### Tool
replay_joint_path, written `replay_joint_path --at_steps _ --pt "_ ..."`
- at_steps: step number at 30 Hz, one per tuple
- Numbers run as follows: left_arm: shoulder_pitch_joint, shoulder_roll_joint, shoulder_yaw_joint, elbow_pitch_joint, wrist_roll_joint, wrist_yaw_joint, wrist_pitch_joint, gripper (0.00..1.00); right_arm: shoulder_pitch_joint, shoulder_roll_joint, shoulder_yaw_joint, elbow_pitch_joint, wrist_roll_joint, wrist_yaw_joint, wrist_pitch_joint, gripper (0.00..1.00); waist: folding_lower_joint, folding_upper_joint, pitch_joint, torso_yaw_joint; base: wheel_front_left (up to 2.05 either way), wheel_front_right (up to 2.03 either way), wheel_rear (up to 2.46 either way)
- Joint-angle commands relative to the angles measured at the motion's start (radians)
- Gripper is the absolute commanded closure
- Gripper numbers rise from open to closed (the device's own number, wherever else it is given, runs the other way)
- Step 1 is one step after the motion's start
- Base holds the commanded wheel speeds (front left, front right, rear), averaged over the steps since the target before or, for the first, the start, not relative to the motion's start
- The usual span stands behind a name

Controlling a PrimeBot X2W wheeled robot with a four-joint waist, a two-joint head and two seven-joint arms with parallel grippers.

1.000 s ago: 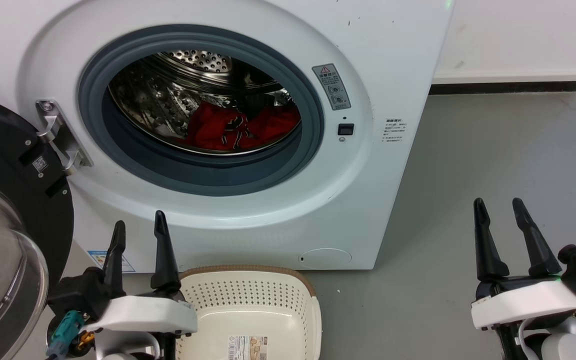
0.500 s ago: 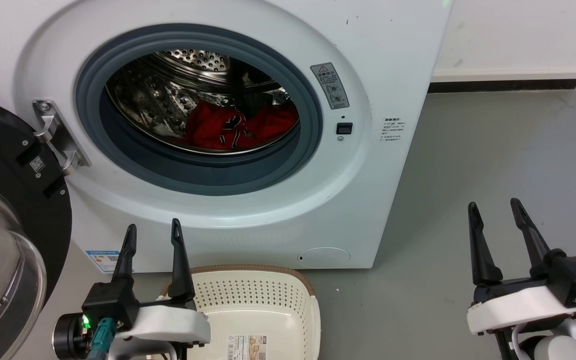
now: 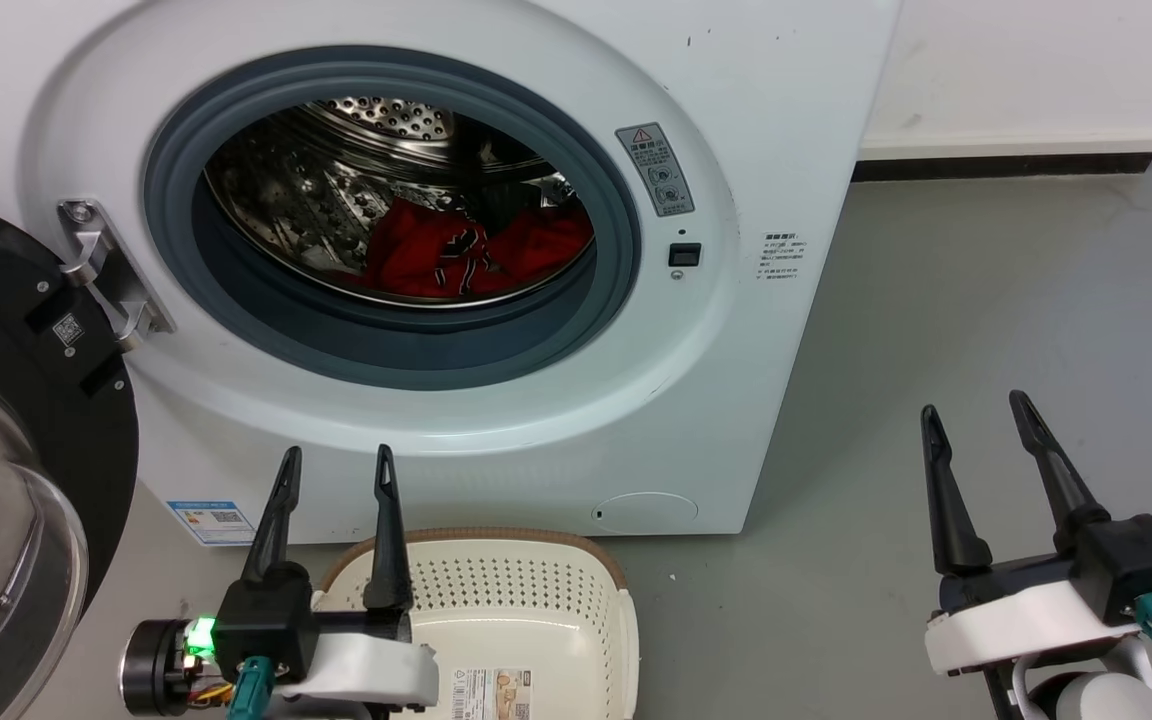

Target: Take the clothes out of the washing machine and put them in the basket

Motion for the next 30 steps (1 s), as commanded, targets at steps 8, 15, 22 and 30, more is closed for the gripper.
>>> replay_joint_path --at_steps 8,15,22,30 --pt "0.027 -0.039 0.039 -0.005 0.03 -0.053 -0.024 0.0 0.007 0.0 0.011 -0.004 -0.017 0.0 -0.022 0.0 0.0 0.0 0.005 -0.002 0.0 0.0 0.0" --pt "0.041 -0.086 0.13 0.002 0.036 -0.133 -0.035 0.0 0.009 0.001 0.016 0.006 -0.024 0.0 -0.033 0.0 0.0 0.0 0.007 -0.005 0.0 0.0 0.0" --pt "0.049 -0.111 0.174 0.016 0.091 -0.203 -0.041 0.0 0.011 0.001 0.005 0.03 -0.002 0.0 -0.039 0.0 0.0 0.0 0.005 -0.009 0.0 0.0 0.0" --pt "0.051 -0.12 0.184 0.03 0.106 -0.225 -0.041 0.0 0.007 0.001 0.0 0.053 0.023 0.0 -0.039 0.0 0.0 0.0 0.0 -0.009 0.0 0.0 0.0"
